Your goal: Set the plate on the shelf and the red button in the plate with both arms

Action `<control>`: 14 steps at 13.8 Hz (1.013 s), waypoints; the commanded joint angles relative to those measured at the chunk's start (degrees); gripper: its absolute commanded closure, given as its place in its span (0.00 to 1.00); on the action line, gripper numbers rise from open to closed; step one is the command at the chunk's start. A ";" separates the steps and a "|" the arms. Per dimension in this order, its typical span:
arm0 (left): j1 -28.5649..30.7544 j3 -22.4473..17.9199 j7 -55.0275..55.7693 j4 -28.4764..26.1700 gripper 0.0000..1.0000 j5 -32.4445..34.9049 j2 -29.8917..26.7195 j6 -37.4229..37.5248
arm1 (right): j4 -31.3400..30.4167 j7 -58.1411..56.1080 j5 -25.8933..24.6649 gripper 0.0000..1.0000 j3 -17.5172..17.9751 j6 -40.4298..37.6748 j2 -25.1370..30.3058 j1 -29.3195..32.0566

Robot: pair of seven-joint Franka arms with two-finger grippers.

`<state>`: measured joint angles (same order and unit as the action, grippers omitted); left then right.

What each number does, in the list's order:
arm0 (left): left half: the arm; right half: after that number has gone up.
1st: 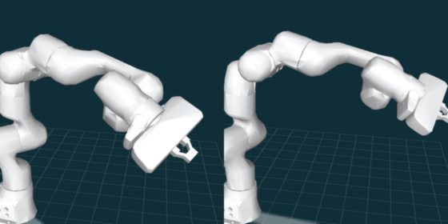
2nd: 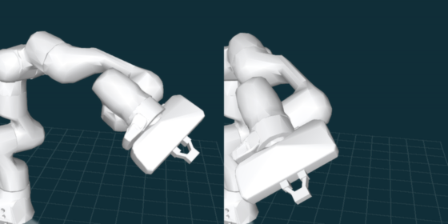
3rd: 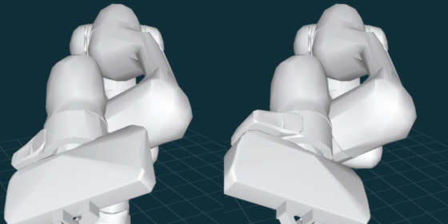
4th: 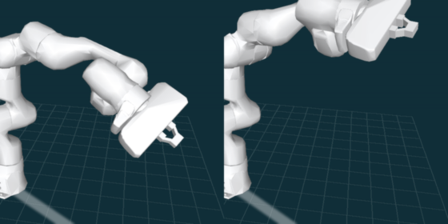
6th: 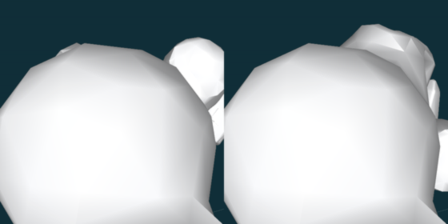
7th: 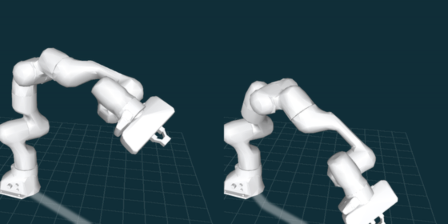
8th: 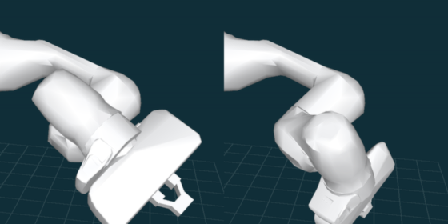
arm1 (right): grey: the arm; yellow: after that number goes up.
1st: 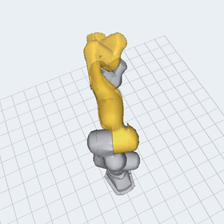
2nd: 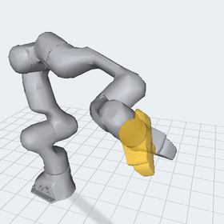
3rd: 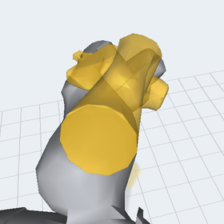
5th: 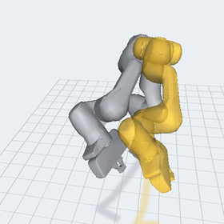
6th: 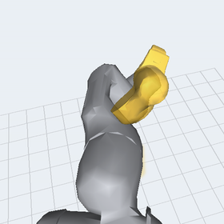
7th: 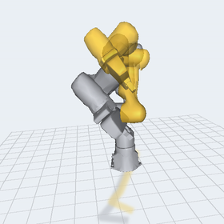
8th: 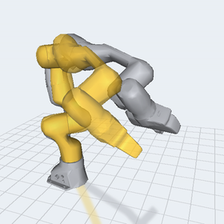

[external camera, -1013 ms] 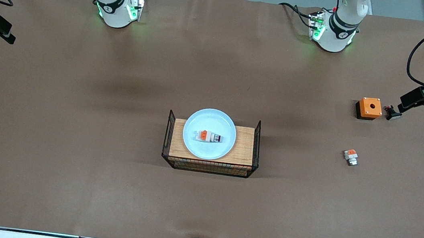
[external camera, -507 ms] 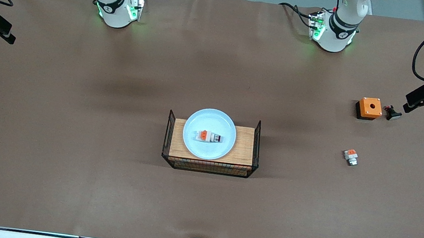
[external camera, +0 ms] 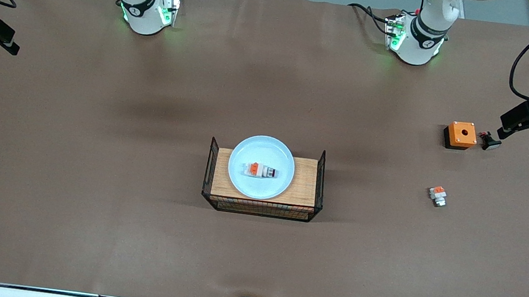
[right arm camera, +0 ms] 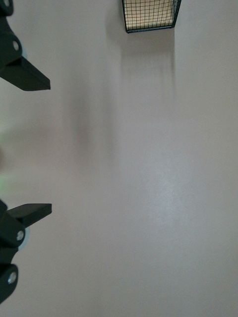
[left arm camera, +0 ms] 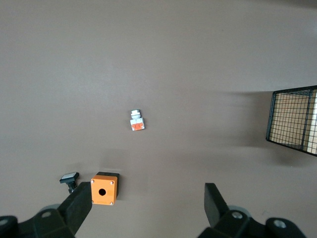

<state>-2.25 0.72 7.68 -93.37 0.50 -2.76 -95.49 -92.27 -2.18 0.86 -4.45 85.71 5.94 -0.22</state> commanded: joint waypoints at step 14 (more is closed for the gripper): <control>-0.47 -0.72 -1.00 1.34 0.00 -0.50 1.00 -0.93 | -1.42 -0.80 -0.33 0.00 -0.03 0.51 1.18 0.49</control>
<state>-2.53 0.15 7.68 -92.58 0.50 -1.36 -96.88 -92.54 -2.19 0.79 -4.53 85.88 5.93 -0.14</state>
